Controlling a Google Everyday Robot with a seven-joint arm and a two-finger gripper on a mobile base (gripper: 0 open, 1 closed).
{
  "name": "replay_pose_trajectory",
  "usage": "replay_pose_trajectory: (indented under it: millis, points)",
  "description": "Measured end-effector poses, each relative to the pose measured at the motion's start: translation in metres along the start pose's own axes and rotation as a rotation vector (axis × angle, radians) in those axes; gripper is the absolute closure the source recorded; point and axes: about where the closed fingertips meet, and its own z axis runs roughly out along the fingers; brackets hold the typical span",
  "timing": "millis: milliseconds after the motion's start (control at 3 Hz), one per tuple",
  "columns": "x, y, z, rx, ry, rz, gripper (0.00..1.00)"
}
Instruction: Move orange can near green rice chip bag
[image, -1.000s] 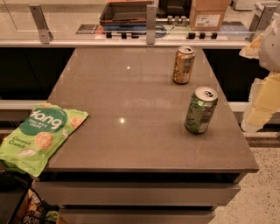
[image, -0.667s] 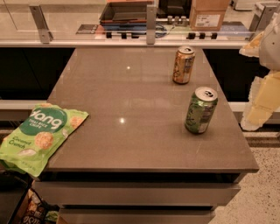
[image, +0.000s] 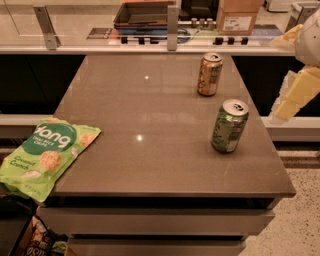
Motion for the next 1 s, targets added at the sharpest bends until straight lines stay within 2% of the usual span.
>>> replay_pose_trajectory:
  millis: [333,1000]
  points:
    - [0.002,-0.026,0.007,0.039,-0.062,0.004,0.00]
    - [0.008,-0.069,0.016,0.123,-0.088,0.053,0.00]
